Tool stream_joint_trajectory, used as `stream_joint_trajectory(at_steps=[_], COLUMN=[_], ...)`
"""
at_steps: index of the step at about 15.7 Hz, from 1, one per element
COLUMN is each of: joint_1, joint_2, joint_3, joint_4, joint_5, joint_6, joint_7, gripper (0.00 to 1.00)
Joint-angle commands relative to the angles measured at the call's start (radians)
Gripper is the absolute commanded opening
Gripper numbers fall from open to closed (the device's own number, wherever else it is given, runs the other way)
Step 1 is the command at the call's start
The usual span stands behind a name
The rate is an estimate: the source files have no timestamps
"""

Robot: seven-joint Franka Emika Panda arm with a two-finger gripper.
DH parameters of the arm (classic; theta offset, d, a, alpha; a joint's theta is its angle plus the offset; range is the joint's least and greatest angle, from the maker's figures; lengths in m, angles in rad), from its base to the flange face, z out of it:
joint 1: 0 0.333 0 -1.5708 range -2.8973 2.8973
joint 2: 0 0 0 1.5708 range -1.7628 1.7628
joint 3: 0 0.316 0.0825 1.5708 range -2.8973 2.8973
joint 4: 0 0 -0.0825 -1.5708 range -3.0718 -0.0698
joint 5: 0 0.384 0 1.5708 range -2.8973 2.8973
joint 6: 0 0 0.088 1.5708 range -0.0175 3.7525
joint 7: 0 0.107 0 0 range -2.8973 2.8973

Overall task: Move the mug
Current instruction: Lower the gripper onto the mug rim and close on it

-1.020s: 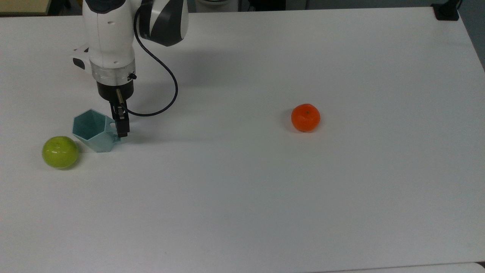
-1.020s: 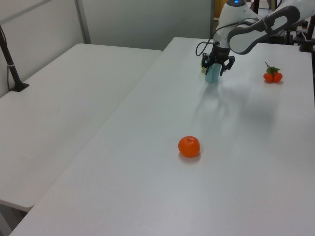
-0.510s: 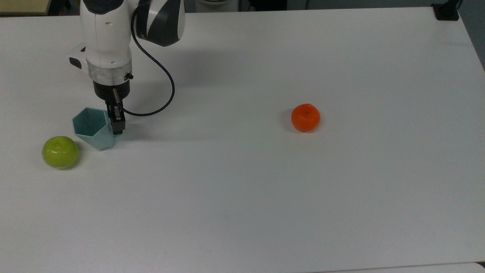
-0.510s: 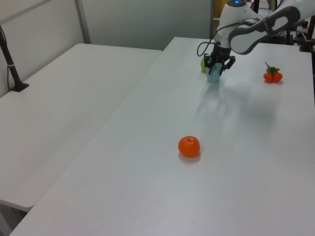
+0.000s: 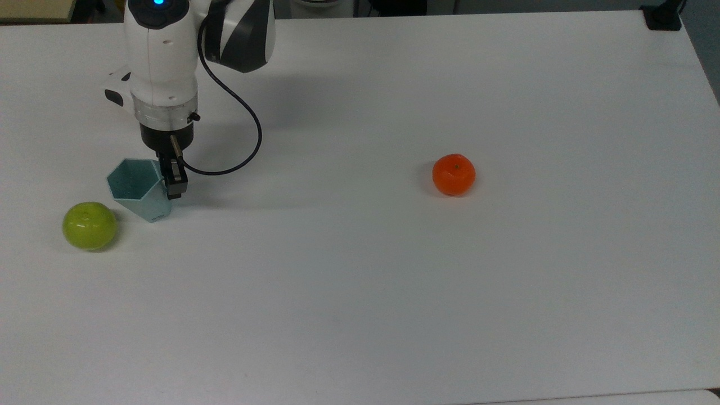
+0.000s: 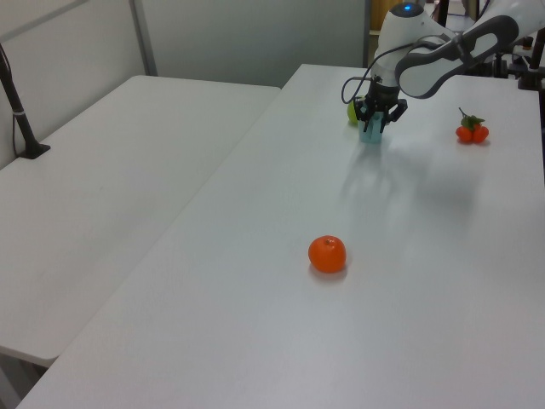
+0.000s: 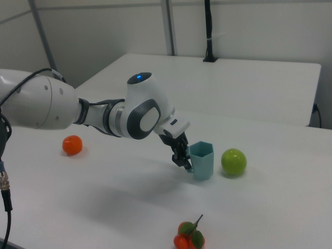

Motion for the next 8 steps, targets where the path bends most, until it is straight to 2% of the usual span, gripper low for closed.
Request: stream_joint_trajectory(at_steps=[1, 8], joint_1=[0.002, 0.002], joint_2=[0.0, 0.003], joint_3=[-0.003, -0.002], joint_4=[-0.017, -0.022], joint_5=[-0.026, -0.049], joint_6=[0.025, 0.022], joint_7=[0.013, 0.013], gripper=[0.45, 0.45])
